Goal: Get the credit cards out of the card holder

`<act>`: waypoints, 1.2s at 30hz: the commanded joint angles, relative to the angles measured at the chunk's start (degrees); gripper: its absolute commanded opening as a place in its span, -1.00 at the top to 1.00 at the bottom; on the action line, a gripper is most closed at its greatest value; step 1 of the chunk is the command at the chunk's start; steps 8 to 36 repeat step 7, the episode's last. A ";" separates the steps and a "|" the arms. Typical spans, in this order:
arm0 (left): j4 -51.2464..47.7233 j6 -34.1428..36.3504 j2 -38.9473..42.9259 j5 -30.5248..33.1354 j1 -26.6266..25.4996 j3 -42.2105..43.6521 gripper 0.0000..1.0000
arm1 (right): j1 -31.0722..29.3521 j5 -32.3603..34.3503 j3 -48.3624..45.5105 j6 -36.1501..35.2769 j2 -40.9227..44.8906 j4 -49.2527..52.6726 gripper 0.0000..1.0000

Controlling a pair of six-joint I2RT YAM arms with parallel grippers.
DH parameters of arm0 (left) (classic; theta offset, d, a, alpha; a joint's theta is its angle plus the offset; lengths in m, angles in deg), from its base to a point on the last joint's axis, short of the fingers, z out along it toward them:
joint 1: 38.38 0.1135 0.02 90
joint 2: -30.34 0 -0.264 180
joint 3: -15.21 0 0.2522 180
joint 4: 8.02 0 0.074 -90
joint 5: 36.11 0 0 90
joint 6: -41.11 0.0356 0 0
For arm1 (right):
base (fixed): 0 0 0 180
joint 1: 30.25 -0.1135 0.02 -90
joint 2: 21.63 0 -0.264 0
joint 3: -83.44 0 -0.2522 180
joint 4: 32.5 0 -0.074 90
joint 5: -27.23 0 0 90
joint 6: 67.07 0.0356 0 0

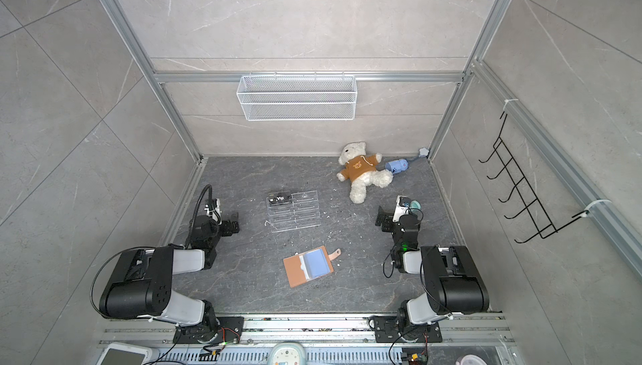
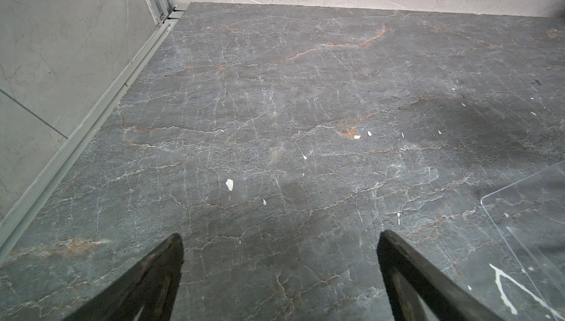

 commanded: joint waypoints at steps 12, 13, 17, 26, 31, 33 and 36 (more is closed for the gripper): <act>1.04 -1.15 -0.31 0.63 0.25 -1.51 -1.00 | -0.42 0.24 0.97 -0.72 -0.45 1.01 -1.00; 1.04 -1.15 -0.31 0.63 0.25 -1.51 -1.00 | -0.42 0.24 0.97 -0.72 -0.45 1.01 -1.00; 1.04 -1.15 -0.31 0.63 0.25 -1.51 -1.00 | -0.42 0.24 0.97 -0.72 -0.45 1.01 -1.00; 1.04 -1.15 -0.31 0.63 0.25 -1.51 -1.00 | -0.42 0.24 0.97 -0.72 -0.45 1.01 -1.00; 1.04 -1.15 -0.31 0.63 0.25 -1.51 -1.00 | -0.42 0.24 0.97 -0.72 -0.45 1.01 -1.00; 1.04 -1.15 -0.31 0.63 0.25 -1.51 -1.00 | -0.42 0.24 0.97 -0.72 -0.45 1.01 -1.00; 1.04 -1.15 -0.31 0.63 0.25 -1.51 -1.00 | -0.42 0.24 0.97 -0.72 -0.45 1.01 -1.00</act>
